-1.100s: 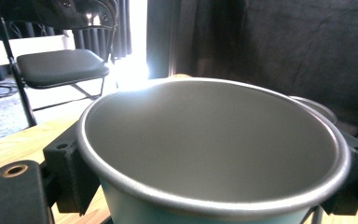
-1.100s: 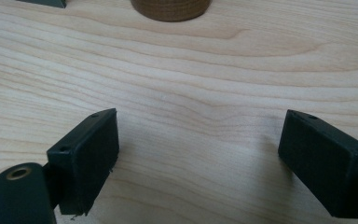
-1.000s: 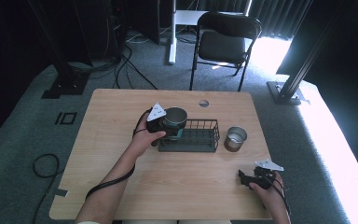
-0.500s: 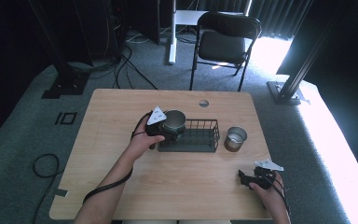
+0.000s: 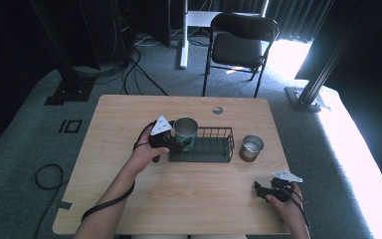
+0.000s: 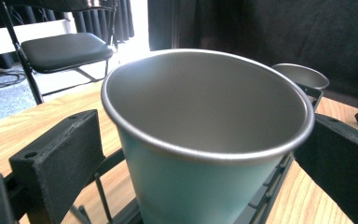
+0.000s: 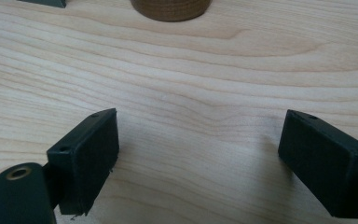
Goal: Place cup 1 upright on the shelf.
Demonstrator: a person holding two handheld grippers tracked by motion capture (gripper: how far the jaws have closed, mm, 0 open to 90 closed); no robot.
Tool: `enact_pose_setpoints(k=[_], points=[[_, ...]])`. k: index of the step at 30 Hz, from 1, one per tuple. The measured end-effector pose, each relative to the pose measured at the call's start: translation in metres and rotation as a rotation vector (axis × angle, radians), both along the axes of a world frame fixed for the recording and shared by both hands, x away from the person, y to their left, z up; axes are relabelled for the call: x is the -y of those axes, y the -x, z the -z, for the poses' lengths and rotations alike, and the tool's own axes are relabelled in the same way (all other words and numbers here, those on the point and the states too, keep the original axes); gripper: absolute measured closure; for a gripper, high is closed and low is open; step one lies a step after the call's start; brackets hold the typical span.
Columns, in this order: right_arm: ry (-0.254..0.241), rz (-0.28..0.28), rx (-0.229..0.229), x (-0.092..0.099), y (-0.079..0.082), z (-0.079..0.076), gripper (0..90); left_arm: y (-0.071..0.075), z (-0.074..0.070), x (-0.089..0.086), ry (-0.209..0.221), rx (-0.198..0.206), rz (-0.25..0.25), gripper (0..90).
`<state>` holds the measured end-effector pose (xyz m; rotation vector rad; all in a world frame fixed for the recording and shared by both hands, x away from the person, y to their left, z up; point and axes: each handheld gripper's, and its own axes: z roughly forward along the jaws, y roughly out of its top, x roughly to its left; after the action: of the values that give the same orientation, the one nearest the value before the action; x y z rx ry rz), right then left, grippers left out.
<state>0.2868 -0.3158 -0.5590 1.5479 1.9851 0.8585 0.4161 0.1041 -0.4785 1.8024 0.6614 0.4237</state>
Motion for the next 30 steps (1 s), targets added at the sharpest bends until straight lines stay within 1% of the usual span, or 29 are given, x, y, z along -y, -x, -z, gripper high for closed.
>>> enact_pose_setpoints(k=[5, 13, 17, 19, 23, 26, 29, 30], points=[[0.000, 0.000, 0.000, 0.000, 0.000, 0.000, 11.7, 0.003, 0.002, -0.004, -0.019, -0.012, 0.005, 1.9], [0.000, 0.000, 0.000, 0.000, 0.000, 0.000, 11.7, 0.011, -0.002, -0.014, -0.025, -0.014, 0.004, 1.9], [0.000, 0.000, 0.000, 0.000, 0.000, 0.000, 11.8, 0.014, -0.003, -0.023, -0.031, -0.013, -0.017, 1.9], [0.000, 0.000, 0.000, 0.000, 0.000, 0.000, 11.7, 0.016, -0.003, -0.028, -0.034, -0.014, -0.017, 1.9], [0.000, 0.000, 0.000, 0.000, 0.000, 0.000, 11.7, 0.018, -0.003, -0.036, -0.037, -0.007, -0.039, 1.9], [0.000, 0.000, 0.000, 0.000, 0.000, 0.000, 11.7, 0.019, -0.003, -0.043, -0.020, -0.016, -0.062, 2.0], [0.000, 0.000, 0.000, 0.000, 0.000, 0.000, 11.8, 0.020, -0.002, -0.052, -0.031, -0.019, -0.080, 2.0], [0.000, 0.000, 0.000, 0.000, 0.000, 0.000, 11.8, 0.020, -0.001, -0.055, -0.026, -0.038, -0.080, 2.0]])
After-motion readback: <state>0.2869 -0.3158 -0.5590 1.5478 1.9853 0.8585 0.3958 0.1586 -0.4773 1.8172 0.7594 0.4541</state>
